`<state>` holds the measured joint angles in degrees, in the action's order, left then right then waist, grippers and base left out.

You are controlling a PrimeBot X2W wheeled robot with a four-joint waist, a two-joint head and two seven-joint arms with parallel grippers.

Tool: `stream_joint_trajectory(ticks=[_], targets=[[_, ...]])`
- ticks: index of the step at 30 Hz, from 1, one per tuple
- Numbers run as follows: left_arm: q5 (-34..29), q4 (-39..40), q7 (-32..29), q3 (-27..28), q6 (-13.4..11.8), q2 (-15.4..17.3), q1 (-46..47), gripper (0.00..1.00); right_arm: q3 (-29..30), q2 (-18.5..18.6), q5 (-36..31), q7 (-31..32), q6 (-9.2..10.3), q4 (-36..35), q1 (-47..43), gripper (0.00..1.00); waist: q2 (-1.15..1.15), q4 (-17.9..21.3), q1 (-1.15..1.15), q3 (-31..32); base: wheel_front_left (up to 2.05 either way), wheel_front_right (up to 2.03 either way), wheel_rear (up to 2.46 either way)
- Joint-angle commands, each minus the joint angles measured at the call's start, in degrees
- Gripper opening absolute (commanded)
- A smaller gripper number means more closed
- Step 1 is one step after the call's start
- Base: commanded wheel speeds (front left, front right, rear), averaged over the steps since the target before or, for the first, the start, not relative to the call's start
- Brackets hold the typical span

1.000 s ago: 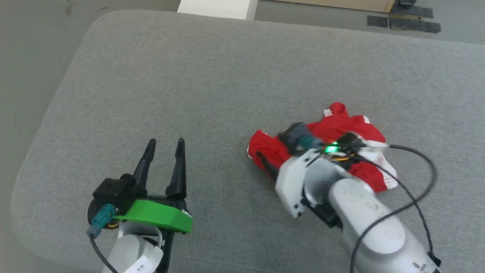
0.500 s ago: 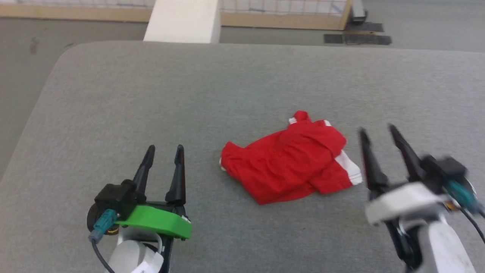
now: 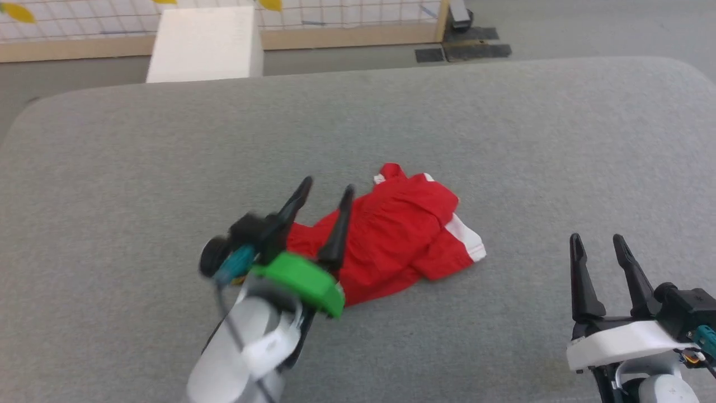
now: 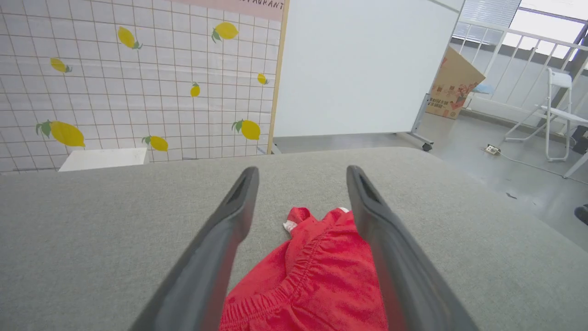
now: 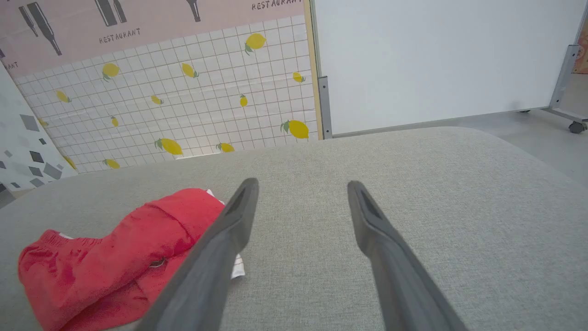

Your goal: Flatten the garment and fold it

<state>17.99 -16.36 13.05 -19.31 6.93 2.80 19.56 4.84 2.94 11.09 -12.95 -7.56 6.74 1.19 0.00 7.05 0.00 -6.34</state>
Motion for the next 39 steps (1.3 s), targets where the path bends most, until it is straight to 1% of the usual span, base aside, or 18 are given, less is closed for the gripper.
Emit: stream_joint_trajectory(ticks=[1,5,8,10,15,17,19,21,22,23,24,25,28,32,36,39], targets=[[1.1,-1.6,-1.3,-1.1,-0.4,0.1,3.2,1.00,-0.2,-0.1,0.5,-0.5,0.08,-0.1,1.0,1.00,0.00,2.0,0.00,-1.8,0.00,0.00,0.00],[3.2,-8.1,-7.5,-5.3,-1.7,0.1,11.0,1.00,-1.3,-0.1,1.2,-0.9,0.08,0.3,1.8,1.00,0.00,3.8,0.00,-3.6,0.00,0.00,0.00],[4.1,-13.6,-14.3,-8.2,-3.0,0.1,16.2,1.00,-2.4,-0.1,1.7,-1.2,0.08,1.2,2.4,1.00,0.00,5.3,0.00,-4.7,0.00,0.00,0.00],[4.3,-17.1,-19.8,-9.8,-4.1,0.1,18.7,1.00,-2.9,-0.1,2.0,-1.3,0.08,1.7,2.6,1.00,0.00,6.2,0.00,-5.1,0.00,0.00,0.00],[4.3,-22.4,-31.2,-12.2,-6.7,0.1,22.9,1.00,-3.4,-0.1,2.5,-1.7,0.08,2.7,3.0,1.00,0.00,7.7,0.00,-5.9,0.00,0.00,0.00],[4.2,-23.6,-35.8,-13.0,-6.9,0.3,23.7,1.00,-3.5,-0.1,2.6,-1.8,0.08,3.0,3.0,1.00,0.00,8.0,0.00,-5.9,0.00,0.00,0.00],[4.3,-23.5,-38.6,-13.6,-6.5,0.6,24.3,1.00,-3.5,-0.1,2.6,-1.8,0.08,3.2,3.0,1.00,0.00,8.2,0.00,-5.8,0.00,0.00,0.00],[4.3,-22.6,-39.9,-14.0,-6.3,0.9,24.6,1.00,-3.5,-0.1,2.6,-1.9,0.08,3.3,2.9,1.00,0.00,8.2,0.00,-5.7,0.00,0.00,0.00],[4.4,-22.2,-40.2,-14.1,-6.2,1.0,24.6,0.98,-3.4,-0.1,2.6,-1.9,0.08,3.4,2.9,1.00,0.00,8.2,0.00,-5.6,0.00,0.00,0.00],[4.5,-21.7,-40.5,-14.2,-6.0,1.0,24.5,0.65,-3.5,-0.1,2.6,-1.9,0.08,3.6,2.9,1.00,0.00,8.1,0.00,-5.4,0.00,0.00,0.00],[4.6,-21.4,-40.7,-14.2,-6.0,1.1,24.4,0.45,-3.6,-0.1,2.6,-1.9,0.08,3.7,2.9,1.00,0.00,8.1,0.00,-5.3,0.00,0.00,0.00],[4.7,-21.2,-41.0,-14.4,-5.9,1.2,24.2,0.00,-3.8,-0.1,2.6,-1.9,0.08,3.9,3.0,1.00,0.00,8.1,0.00,-5.1,0.00,0.00,0.00],[5.1,-20.5,-42.1,-15.0,-5.1,1.3,23.8,0.00,-4.2,-0.1,2.7,-2.0,0.08,4.0,3.3,1.00,0.00,8.1,0.00,-4.8,0.00,0.00,0.00],[5.3,-18.7,-40.0,-15.2,-4.5,1.2,23.9,0.00,-4.3,-0.1,2.5,-2.0,0.08,4.1,3.3,1.00,0.00,7.8,0.00,-4.7,0.00,0.00,0.00],[5.6,-15.7,-33.3,-15.4,-3.3,0.8,25.6,0.00,-4.0,-0.1,2.4,-2.0,0.08,4.1,3.2,1.00,0.00,7.2,0.00,-5.0,0.00,0.00,0.00],[6.0,-12.5,-26.3,-16.0,-2.4,0.4,28.6,0.00,-3.8,-0.1,2.5,-2.0,0.08,4.0,3.4,1.00,0.00,6.7,0.00,-5.3,0.00,0.00,0.00]])
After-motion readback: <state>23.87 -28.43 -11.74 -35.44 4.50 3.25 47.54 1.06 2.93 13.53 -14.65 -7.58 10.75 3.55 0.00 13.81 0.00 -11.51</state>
